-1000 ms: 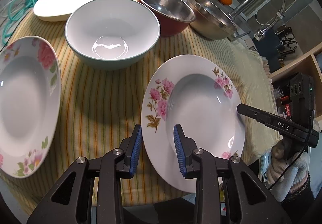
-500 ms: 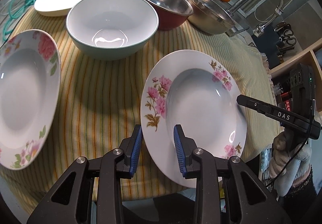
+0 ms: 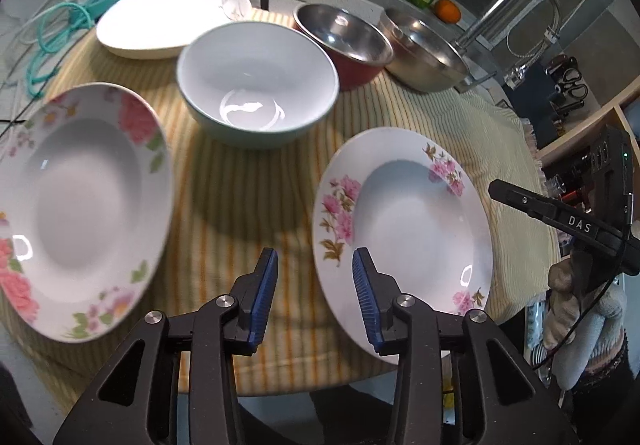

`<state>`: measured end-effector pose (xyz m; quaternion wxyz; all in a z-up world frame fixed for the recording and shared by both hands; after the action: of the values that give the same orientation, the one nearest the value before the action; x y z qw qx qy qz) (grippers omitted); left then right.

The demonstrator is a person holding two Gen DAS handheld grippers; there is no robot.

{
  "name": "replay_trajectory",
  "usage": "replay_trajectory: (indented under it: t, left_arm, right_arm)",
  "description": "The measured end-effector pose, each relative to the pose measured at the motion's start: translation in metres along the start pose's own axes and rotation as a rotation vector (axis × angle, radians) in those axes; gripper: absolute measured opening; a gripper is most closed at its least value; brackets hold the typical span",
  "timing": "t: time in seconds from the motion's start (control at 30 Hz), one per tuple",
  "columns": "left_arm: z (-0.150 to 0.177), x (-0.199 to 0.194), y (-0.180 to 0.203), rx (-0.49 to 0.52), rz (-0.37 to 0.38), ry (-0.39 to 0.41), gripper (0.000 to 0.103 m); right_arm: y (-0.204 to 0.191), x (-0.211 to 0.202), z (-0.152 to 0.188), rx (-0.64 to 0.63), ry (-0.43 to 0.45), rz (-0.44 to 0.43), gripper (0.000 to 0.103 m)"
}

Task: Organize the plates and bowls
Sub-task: 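Move both grippers to the pink-rose plate and grip its rim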

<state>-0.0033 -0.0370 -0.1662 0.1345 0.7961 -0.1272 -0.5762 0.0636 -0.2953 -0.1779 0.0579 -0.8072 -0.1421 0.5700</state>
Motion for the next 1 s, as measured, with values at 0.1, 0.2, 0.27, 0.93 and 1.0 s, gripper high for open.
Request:
replay_trajectory:
  t: [0.1,0.2,0.27,0.93,1.0]
  left_arm:
    - [-0.001,-0.013,-0.014,-0.012,-0.013,0.028,0.037]
    - [-0.003,-0.026,-0.033,-0.026,-0.039,0.057,0.038]
    - [-0.005,-0.035,-0.046,-0.048,-0.055,0.077,0.04]
    - [-0.014,-0.081,-0.185,-0.225,-0.131,0.152,0.041]
    - [-0.016,-0.079,-0.194,-0.242,-0.117,0.146,0.041]
  right_arm:
    - [-0.015,-0.009,-0.004,0.0,0.027,-0.031,0.061]
    - [-0.035,-0.015,-0.007,-0.01,0.046,-0.064,0.061]
    - [-0.052,-0.017,-0.009,-0.025,0.053,-0.085,0.061]
    - [-0.209,0.058,0.006,-0.163,-0.078,-0.251,0.049]
    - [-0.218,0.067,0.005,-0.17,-0.091,-0.25,0.047]
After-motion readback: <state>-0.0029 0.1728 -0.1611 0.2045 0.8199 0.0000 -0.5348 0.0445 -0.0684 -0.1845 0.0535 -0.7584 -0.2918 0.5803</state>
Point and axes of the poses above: each gripper's, at about its wrist camera, not at the fingertips, and x roughly the way its jaws point, y to its right, z to its underside, the point moved 2 cm from there along x, roughly the way its jaws point, and after that the axes turned 5 degrees about -y, right-handed, at the moved point
